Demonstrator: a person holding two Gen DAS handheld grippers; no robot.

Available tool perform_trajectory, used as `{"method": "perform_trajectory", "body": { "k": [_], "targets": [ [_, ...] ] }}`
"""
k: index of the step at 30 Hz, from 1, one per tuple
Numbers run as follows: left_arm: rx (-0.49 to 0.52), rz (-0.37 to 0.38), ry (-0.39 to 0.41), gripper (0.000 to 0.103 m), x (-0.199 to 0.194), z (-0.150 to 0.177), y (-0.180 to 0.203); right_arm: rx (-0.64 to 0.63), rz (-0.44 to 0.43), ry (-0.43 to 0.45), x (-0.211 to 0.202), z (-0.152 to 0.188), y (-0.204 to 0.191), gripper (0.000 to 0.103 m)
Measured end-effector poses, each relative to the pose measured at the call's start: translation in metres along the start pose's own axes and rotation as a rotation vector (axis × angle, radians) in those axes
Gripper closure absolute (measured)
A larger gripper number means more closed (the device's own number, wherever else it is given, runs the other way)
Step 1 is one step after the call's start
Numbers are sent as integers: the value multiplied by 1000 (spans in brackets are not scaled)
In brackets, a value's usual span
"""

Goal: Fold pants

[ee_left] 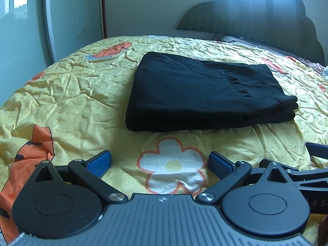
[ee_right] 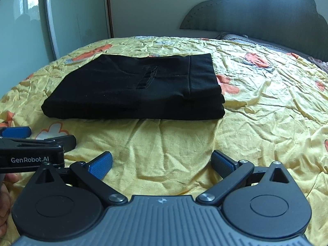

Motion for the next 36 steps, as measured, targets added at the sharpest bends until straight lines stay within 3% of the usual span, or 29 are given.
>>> {"method": "perform_trajectory", "body": {
  "k": [36],
  "targets": [
    [1,0,1,0,0,0,-1,12,10,5,1,-1,1,0]
  ]
}}
Point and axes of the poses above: each gripper's, at about its wrist camera, not at the fingertips, and x roughly the way its jaws point, y to its right, z to its underside, the point moved 6 cm from there along x, roughly the way its jaws point, and after that the axes turned 15 degrees about y, right-handed, at the moved point
